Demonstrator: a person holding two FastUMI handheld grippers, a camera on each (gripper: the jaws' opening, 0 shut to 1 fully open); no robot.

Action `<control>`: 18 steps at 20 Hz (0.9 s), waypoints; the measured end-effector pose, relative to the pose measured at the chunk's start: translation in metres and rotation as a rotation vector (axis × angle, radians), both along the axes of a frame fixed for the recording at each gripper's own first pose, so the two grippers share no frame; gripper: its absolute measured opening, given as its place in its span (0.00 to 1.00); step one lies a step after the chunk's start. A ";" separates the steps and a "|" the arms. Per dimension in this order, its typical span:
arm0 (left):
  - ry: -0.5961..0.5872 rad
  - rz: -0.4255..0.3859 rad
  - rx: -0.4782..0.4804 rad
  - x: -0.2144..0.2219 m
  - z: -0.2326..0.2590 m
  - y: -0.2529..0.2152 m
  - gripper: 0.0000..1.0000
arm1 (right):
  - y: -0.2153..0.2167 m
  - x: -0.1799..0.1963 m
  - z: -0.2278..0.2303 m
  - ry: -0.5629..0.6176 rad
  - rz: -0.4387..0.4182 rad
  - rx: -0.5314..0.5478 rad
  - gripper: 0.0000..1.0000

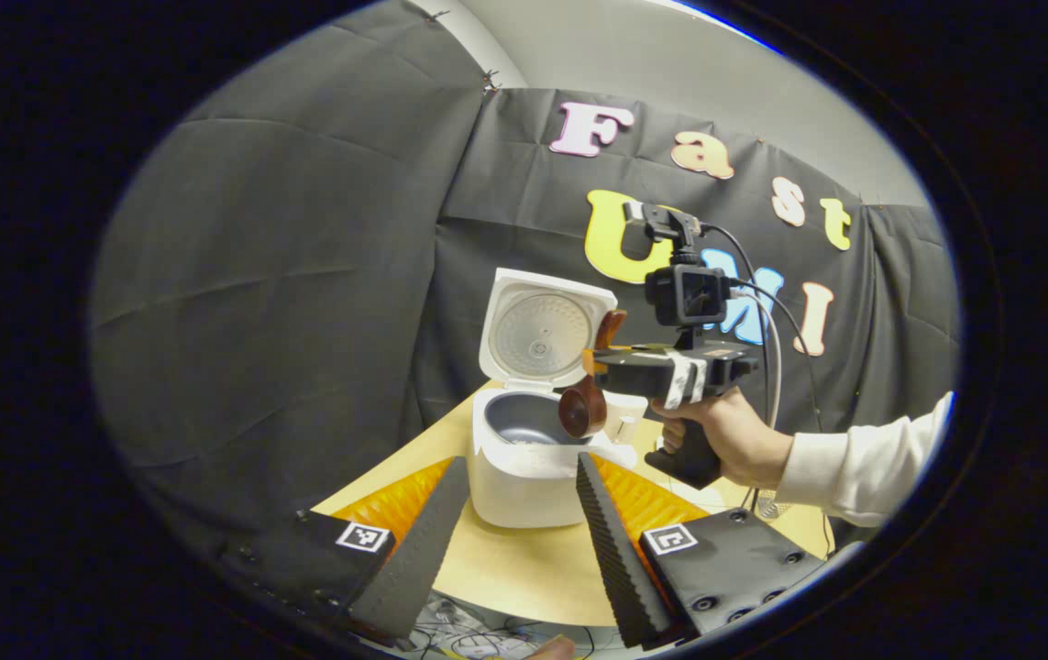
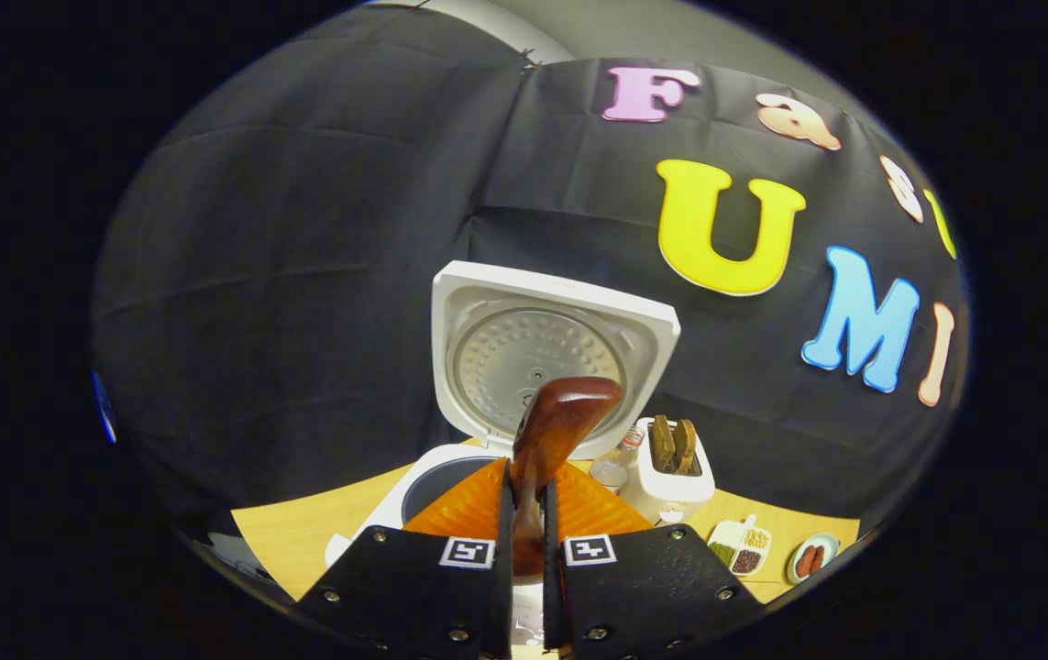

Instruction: Close the left gripper, press the button to open the rice cooker; take a wooden spoon from the chopstick holder with the right hand, scoop a spoonful of rice and pour it into the rice cooker, then put the wooden spoon back into the chopstick holder.

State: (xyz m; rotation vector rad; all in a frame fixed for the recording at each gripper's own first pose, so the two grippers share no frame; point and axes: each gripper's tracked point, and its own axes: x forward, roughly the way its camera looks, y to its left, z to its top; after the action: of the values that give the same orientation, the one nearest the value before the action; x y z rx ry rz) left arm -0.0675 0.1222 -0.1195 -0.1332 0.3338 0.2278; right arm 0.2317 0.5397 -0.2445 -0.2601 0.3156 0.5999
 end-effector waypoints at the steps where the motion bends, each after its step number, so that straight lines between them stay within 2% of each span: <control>1: -0.004 -0.011 0.005 0.001 0.001 -0.001 0.83 | -0.010 0.000 0.005 0.030 -0.019 0.035 0.13; 2: -0.008 -0.023 0.011 0.001 0.000 -0.001 0.80 | -0.024 0.001 0.009 0.052 -0.043 0.066 0.13; 3: -0.010 -0.034 0.014 0.001 0.000 -0.003 0.85 | -0.040 0.003 0.013 0.066 -0.068 0.090 0.13; 5: -0.010 -0.052 0.006 0.001 0.000 -0.007 0.85 | -0.081 0.006 0.021 0.089 -0.122 0.122 0.14; 6: -0.009 -0.063 -0.004 0.000 0.001 -0.011 0.86 | -0.105 0.006 0.025 0.097 -0.151 0.140 0.14; 7: -0.010 -0.074 -0.009 0.001 0.002 -0.016 0.91 | -0.130 0.006 0.029 0.104 -0.183 0.158 0.14; 12: -0.011 -0.105 0.027 0.008 0.003 -0.024 0.92 | -0.262 0.005 0.028 0.151 -0.365 0.250 0.13; 14: 0.002 -0.111 0.020 0.012 -0.001 -0.035 0.80 | -0.320 0.009 0.025 0.159 -0.437 0.268 0.13; 15: 0.010 -0.123 0.028 0.012 -0.002 -0.041 0.86 | -0.348 0.011 0.025 0.155 -0.472 0.275 0.13; 18: 0.026 -0.139 0.103 0.011 0.002 -0.044 0.85 | -0.426 0.010 0.020 0.154 -0.555 0.296 0.13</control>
State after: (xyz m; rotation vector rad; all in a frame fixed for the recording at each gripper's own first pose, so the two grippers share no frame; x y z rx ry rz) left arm -0.0563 0.0779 -0.1175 -0.0053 0.3550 0.1087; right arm 0.2418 0.1136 -0.2241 0.1608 0.4220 0.1118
